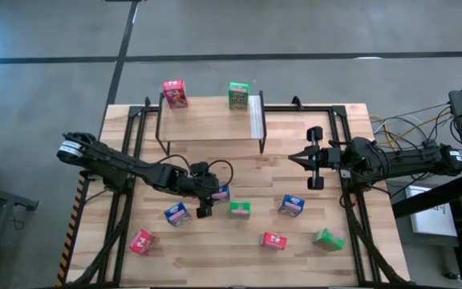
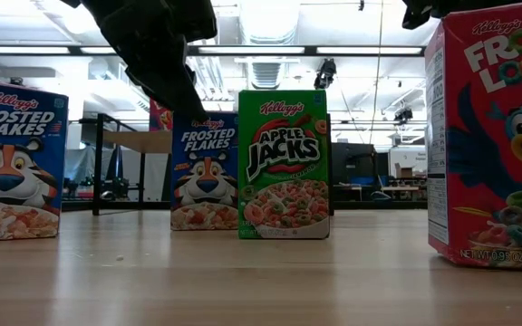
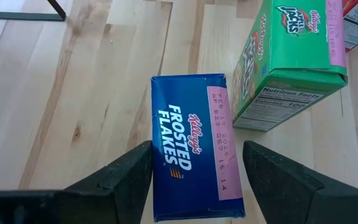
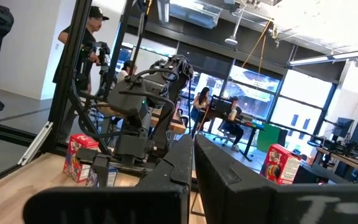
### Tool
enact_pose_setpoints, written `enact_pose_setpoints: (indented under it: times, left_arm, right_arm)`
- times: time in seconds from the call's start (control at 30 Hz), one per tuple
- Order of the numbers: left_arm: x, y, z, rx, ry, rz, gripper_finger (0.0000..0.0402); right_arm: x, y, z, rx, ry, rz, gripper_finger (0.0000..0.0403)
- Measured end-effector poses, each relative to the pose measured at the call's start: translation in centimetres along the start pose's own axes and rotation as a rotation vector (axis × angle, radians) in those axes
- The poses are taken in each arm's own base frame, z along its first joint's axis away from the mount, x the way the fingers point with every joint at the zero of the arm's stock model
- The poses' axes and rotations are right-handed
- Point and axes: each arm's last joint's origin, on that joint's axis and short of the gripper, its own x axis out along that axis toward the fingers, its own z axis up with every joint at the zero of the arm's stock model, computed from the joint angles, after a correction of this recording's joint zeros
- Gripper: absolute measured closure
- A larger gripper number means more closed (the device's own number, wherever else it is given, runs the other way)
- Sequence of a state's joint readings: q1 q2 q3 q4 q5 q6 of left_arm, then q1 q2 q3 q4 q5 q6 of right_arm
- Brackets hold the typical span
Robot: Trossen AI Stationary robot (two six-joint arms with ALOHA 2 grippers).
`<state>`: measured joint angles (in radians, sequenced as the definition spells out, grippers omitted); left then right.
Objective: Stack cereal on shelf
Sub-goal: Put the middle blue cereal box on the shelf
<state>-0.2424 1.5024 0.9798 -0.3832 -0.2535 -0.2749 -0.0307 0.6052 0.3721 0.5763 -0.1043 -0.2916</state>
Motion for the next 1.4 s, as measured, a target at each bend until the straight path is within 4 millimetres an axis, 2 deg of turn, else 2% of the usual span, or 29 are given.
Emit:
enact_pose_setpoints:
  times: [0.13,0.43,0.73,0.97,1.2,1.4]
  left_arm:
    - [0.0,0.0,0.0,0.000,0.000,0.002,0.0177]
    - [0.0,0.0,0.0,-0.004,0.001,0.000,0.0233]
    - [-0.6,0.0,0.6,0.016,0.008,-0.001,0.0237]
    - [-2.9,-0.1,3.0,0.129,0.035,0.005,0.0238]
    - [-7.4,0.2,6.6,0.296,0.026,0.002,0.0238]
    - [-11.2,1.6,9.4,0.402,-0.013,0.022,0.0238]
  right_arm:
    - [0.0,0.0,0.0,0.000,0.000,0.000,0.0394]
    - [0.0,0.0,0.0,0.000,0.000,0.000,0.0394]
    - [0.0,0.0,0.0,0.000,0.000,0.000,0.0394]
    - [0.0,0.0,0.0,-0.006,0.000,0.000,0.0394]
    - [0.0,0.0,0.0,-0.006,0.001,0.000,0.0394]
    - [0.0,0.0,0.0,-0.006,0.001,0.000,0.0394]
